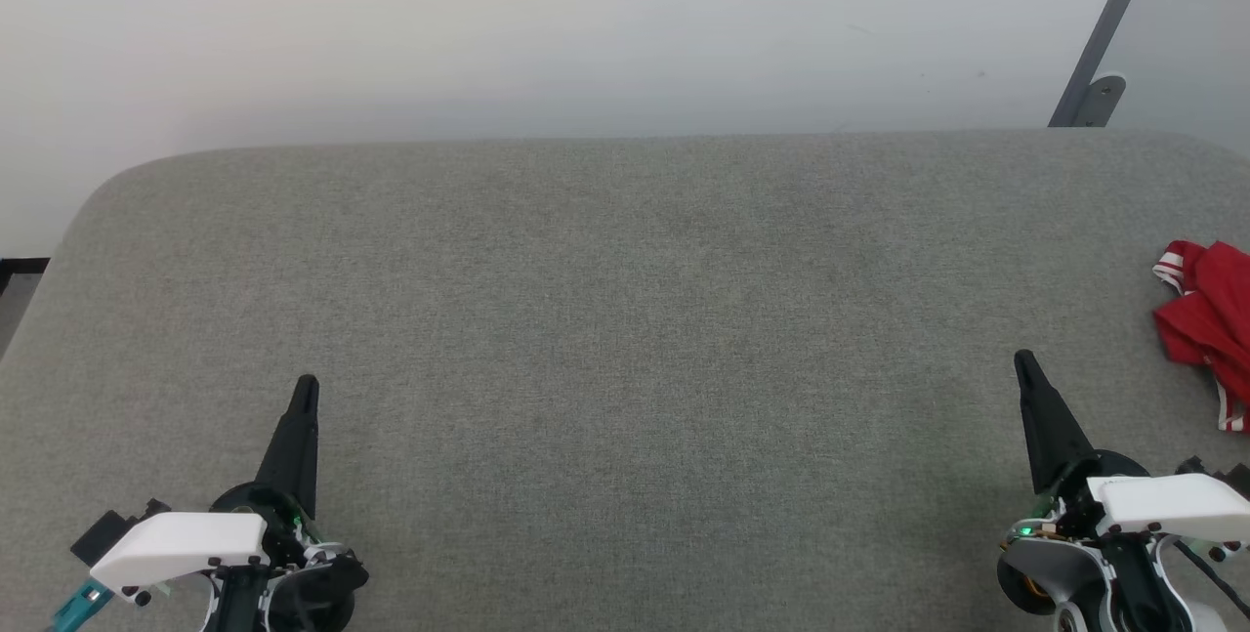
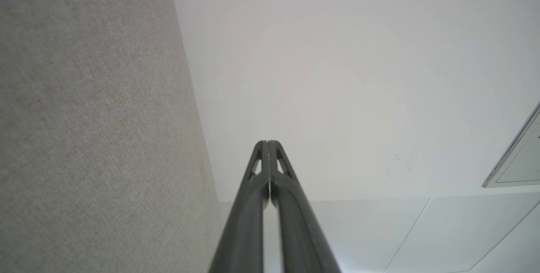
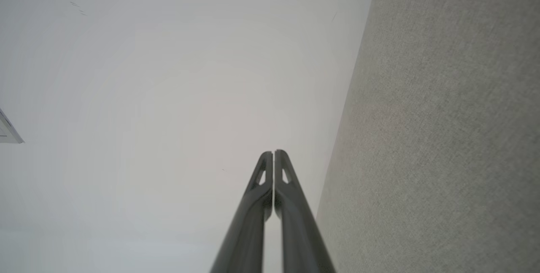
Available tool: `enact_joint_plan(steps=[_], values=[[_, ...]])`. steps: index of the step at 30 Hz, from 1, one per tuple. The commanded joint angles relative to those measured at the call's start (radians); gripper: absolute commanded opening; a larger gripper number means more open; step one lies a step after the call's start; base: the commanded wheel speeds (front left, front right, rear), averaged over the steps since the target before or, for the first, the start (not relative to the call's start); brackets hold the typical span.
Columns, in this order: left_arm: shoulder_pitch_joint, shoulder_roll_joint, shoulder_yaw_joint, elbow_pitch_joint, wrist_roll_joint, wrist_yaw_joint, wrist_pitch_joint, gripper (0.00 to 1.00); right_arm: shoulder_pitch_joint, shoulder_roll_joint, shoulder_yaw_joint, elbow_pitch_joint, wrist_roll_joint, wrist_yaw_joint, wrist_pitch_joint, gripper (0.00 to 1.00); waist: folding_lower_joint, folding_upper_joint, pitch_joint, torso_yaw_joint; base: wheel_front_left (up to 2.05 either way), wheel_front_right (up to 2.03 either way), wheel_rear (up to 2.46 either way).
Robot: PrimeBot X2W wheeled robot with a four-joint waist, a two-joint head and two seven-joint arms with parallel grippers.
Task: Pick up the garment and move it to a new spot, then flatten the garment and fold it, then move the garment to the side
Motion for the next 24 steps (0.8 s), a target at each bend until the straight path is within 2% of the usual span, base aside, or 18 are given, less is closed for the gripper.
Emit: enact_joint_plan(steps=[1,24], values=[[-0.013,-0.002,0.004,-0.001,0.006,0.002,0.003,0.0,-0.003,0.002,-0.001,0.001,0.004,0.0,0.002,0.0,0.0,0.0,0.0,0.0,0.0,0.0,0.0],[-0.013,-0.005,0.007,-0.001,0.008,0.002,0.005,0.0,-0.003,0.002,-0.001,0.002,0.004,0.0,0.002,0.0,0.0,0.0,0.0,0.0,0.0,0.0,0.0]])
